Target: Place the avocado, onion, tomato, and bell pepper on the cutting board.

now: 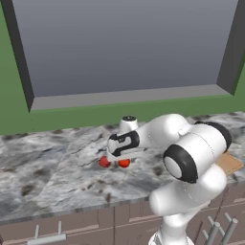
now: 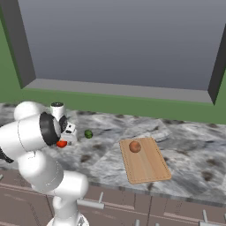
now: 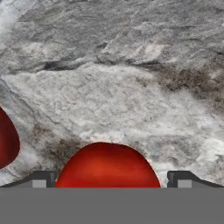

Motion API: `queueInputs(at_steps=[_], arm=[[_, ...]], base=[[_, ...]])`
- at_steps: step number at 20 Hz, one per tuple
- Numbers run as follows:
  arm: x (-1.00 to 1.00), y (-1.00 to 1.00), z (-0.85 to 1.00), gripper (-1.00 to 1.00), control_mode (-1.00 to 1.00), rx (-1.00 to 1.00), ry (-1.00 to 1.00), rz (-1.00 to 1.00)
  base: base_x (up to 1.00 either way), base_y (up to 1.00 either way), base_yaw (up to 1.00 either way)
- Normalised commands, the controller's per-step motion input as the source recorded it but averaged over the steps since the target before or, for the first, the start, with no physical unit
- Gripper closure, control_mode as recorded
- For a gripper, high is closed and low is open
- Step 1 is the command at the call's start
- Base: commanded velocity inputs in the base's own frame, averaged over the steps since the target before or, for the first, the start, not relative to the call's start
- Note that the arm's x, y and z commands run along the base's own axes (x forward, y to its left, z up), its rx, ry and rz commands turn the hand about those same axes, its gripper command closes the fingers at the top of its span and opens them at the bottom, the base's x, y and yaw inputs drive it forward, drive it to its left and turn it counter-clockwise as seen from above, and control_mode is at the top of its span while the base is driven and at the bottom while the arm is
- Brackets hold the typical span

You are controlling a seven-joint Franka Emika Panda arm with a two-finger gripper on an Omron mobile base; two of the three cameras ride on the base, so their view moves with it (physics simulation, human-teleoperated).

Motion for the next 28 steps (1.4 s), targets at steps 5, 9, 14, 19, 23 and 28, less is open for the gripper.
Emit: queueInputs(at_steps=[5, 9, 14, 19, 23, 28], arm=[[0.11, 0.12, -0.23, 1.0, -1.0, 0.0, 0.04, 0.0], [-0.21, -0.02, 0.05, 1.0, -1.0, 0.0, -0.03, -0.03], [-0.38, -0.21, 0.39, 1.0, -1.0, -0.02, -0.14, -0.01], [-0.51, -0.45, 0.52, 1.0, -1.0, -0.03, -0.14, 0.0], [-0.7, -0.69, 0.48, 1.0, -1.0, 0.0, -0.12, -0.02], [-0.53, -0.77, 0.29, 1.0, -1.0, 0.0, -0.04, -0.03]], base=[[0.0, 0.0, 0.0], [0.0, 0.0, 0.0], [0.0, 0.0, 0.0], [0.0, 0.0, 0.0], [0.0, 0.0, 0.0], [0.0, 0.0, 0.0]])
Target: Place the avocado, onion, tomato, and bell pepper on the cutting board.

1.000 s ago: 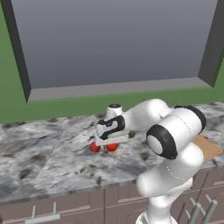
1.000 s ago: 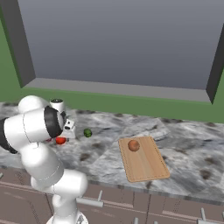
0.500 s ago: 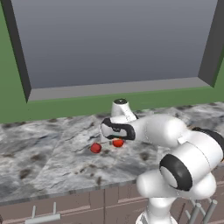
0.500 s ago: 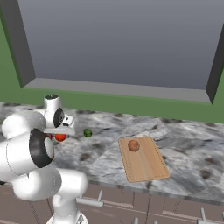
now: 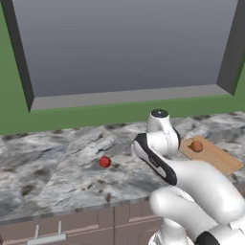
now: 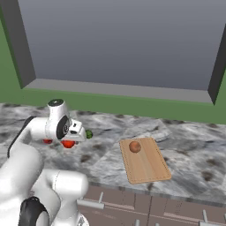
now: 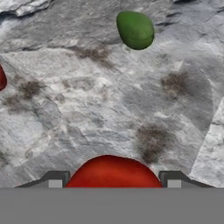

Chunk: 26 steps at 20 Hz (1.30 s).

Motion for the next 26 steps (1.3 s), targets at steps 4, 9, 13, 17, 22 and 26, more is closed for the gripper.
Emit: queueInputs(at_steps=[4, 9, 13, 17, 22, 26], arm=[[-0.34, -0.84, 0.35, 1.0, -1.0, -0.01, 0.0, -0.07], [-0.16, -0.94, 0.26, 1.0, -1.0, 0.0, 0.0, -0.12], [0.0, -0.89, 0.12, 1.0, -1.0, 0.0, 0.0, -0.12], [0.0, -0.83, 0.09, 1.0, -1.0, 0.0, 0.04, -0.12], [0.14, -0.81, 0.01, 1.0, -1.0, 0.0, 0.08, -0.1], [0.44, -0.7, 0.02, 1.0, -1.0, 0.0, 0.07, -0.01]], base=[[0.0, 0.0, 0.0], [0.0, 0.0, 0.0], [0.0, 0.0, 0.0], [0.0, 0.0, 0.0], [0.0, 0.0, 0.0], [0.0, 0.0, 0.0]])
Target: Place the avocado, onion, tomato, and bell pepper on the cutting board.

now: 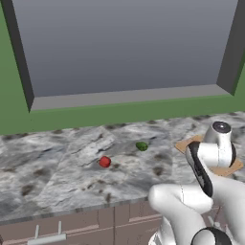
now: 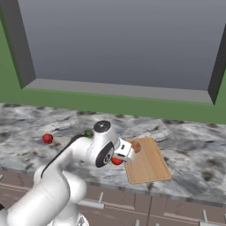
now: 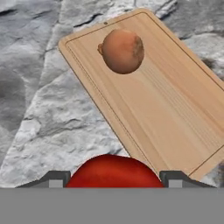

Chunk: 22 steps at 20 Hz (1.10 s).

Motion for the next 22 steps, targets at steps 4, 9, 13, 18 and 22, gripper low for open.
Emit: queueInputs(at_steps=[4, 9, 13, 18, 22], arm=[[0.53, -0.68, 0.04, 1.0, -1.0, 0.0, 0.08, 0.0], [0.3, -0.74, 0.15, 1.0, -1.0, 0.0, 0.02, 0.0], [0.25, -0.6, 0.11, 1.0, -1.0, 0.06, 0.08, 0.0], [0.22, -0.25, 0.0, 1.0, -1.0, 0.05, 0.04, 0.0], [0.35, -0.16, 0.0, 1.0, -1.0, 0.0, 0.05, 0.0]], base=[[0.0, 0.0, 0.0], [0.0, 0.0, 0.0], [0.0, 0.0, 0.0], [0.0, 0.0, 0.0], [0.0, 0.0, 0.0]])
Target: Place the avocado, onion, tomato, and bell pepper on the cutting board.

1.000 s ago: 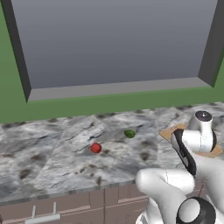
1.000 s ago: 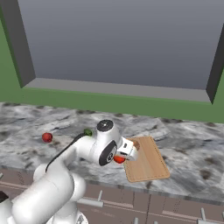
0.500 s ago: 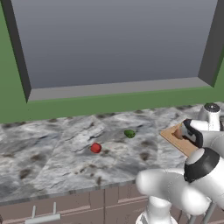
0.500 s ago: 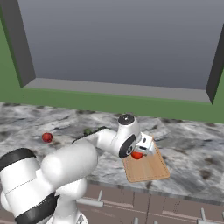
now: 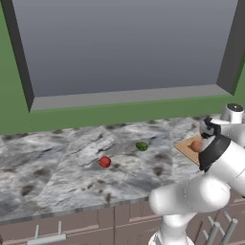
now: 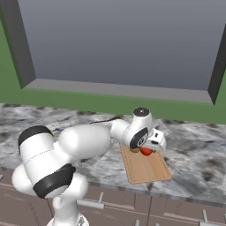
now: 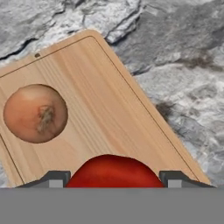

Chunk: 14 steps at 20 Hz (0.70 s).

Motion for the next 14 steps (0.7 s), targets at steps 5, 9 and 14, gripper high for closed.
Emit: queueInputs(at_steps=[5, 9, 14], arm=[[0.29, -0.18, -0.07, 1.0, -1.0, 0.01, 0.07, 0.0], [0.27, -0.13, -0.16, 1.0, -1.0, 0.02, 0.05, 0.0], [0.11, -0.05, -0.17, 1.0, -1.0, 0.0, 0.02, 0.01]], base=[[0.0, 0.0, 0.0], [0.0, 0.0, 0.0], [0.0, 0.0, 0.0]])
